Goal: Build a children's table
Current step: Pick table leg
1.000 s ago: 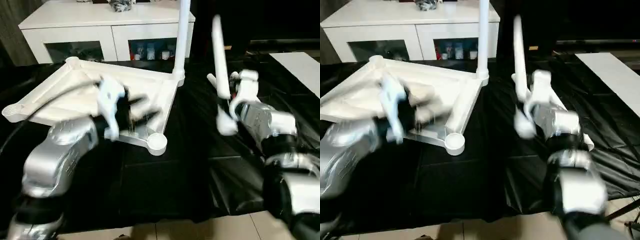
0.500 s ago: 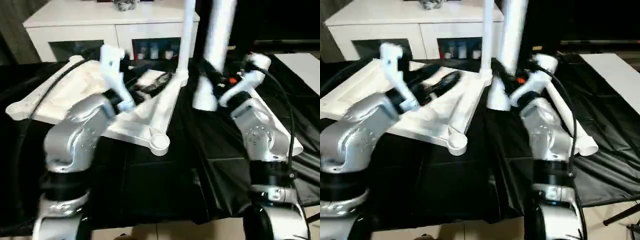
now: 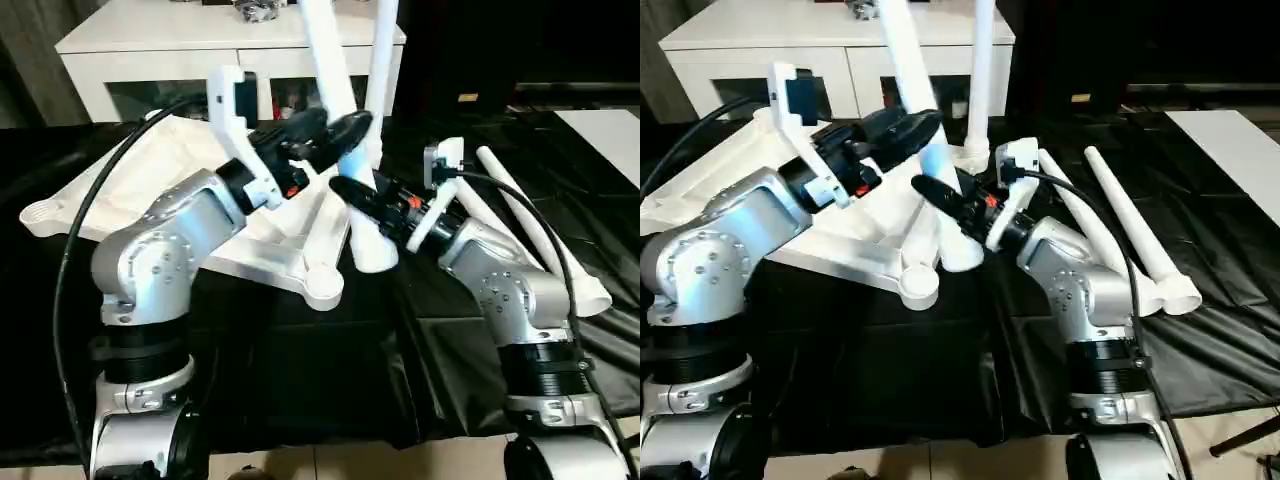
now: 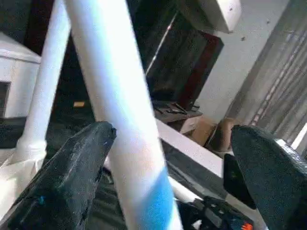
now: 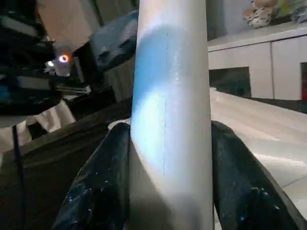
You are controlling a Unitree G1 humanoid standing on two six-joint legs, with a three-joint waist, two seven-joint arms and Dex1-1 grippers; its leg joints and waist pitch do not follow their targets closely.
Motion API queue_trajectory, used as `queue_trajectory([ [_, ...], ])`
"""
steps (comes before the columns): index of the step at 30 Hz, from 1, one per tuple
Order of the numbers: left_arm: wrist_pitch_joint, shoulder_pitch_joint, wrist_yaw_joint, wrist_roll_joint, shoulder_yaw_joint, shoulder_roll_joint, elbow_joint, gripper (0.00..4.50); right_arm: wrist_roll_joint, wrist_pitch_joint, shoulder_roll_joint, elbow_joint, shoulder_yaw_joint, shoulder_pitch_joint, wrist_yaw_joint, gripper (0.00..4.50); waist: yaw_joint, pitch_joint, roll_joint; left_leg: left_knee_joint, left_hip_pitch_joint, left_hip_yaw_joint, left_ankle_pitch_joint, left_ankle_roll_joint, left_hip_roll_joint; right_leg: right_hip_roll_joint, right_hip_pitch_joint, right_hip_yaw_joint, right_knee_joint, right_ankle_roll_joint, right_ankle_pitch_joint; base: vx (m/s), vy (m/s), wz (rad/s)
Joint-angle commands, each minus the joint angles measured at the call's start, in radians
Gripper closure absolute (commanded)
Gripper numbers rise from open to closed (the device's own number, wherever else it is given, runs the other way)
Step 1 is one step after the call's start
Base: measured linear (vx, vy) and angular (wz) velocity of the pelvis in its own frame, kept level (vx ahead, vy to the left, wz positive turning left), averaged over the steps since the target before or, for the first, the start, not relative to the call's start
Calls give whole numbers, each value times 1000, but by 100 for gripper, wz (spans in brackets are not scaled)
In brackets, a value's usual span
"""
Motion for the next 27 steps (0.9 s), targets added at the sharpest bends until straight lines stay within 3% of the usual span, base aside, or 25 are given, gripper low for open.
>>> queue_trajectory([
  [1,28,-17,38,-8,3,-5,14,0,19,5,-1,-39,27,-3,29,269,5,-73,-14,-65,8,0,-123,21,8,-46,65,33,-66,-184,-122,0,0,0],
  [9,46,-27,123,-37,85,-13,46,0,24,-17,5,-34,23,-12,34,269,6,-72,-13,-65,9,-1,-132,17,6,-47,62,33,-72,-173,-153,0,0,0],
  [13,53,-35,123,-70,97,-20,30,0,-32,-43,-9,-30,72,-2,45,269,9,-73,-12,-64,8,-1,-124,16,8,-47,62,32,-68,-179,-135,0,0,0],
  [14,55,-36,124,-76,96,-22,27,0,-54,-56,-12,-25,88,-1,39,269,8,-72,-14,-64,8,0,-119,14,7,-47,61,32,-69,-178,-132,0,0,0],
  [15,64,-39,134,-83,98,-26,28,29,-145,-132,-27,-4,144,-3,14,269,10,-72,-10,-64,8,-1,-122,13,7,-47,60,32,-68,-179,-135,0,0,0],
  [16,75,-41,150,-90,103,-33,32,29,-230,-202,-32,25,191,-9,-24,269,9,-72,-6,-63,8,-1,-123,2,6,-47,59,31,-68,-176,-137,0,0,0],
  [18,81,-45,185,-85,111,-48,45,37,-321,-282,-18,69,226,-24,-106,269,6,-70,-11,-63,8,2,-138,-15,3,-48,58,32,-73,-172,-158,0,0,0],
  [20,77,-46,217,-75,117,-61,58,61,-349,-310,15,91,220,-36,-185,269,4,-70,-10,-64,8,1,-148,-12,4,-48,58,33,-73,-168,-166,0,0,0],
  [21,73,-45,232,-72,119,-68,65,61,-371,-327,29,99,225,-41,-224,269,2,-70,5,-65,10,-2,-156,-14,5,-47,55,32,-73,-168,-168,0,0,0],
  [22,72,-44,238,-71,120,-71,69,72,-382,-334,34,102,229,-43,-239,269,-1,-70,-3,-66,9,-3,-160,-15,4,-45,59,31,-73,-166,-156,0,0,0],
  [24,65,-45,267,-66,127,-87,81,88,-411,-345,53,107,243,-49,-284,269,-1,-71,3,-66,11,-4,-163,-15,5,-43,58,31,-71,-166,-135,0,0,0],
  [27,48,-56,309,-57,141,-104,98,108,-504,-379,41,113,305,-62,-334,269,0,-73,1,-66,10,-5,-156,-16,3,-41,62,30,-67,-168,-89,0,0,0],
])
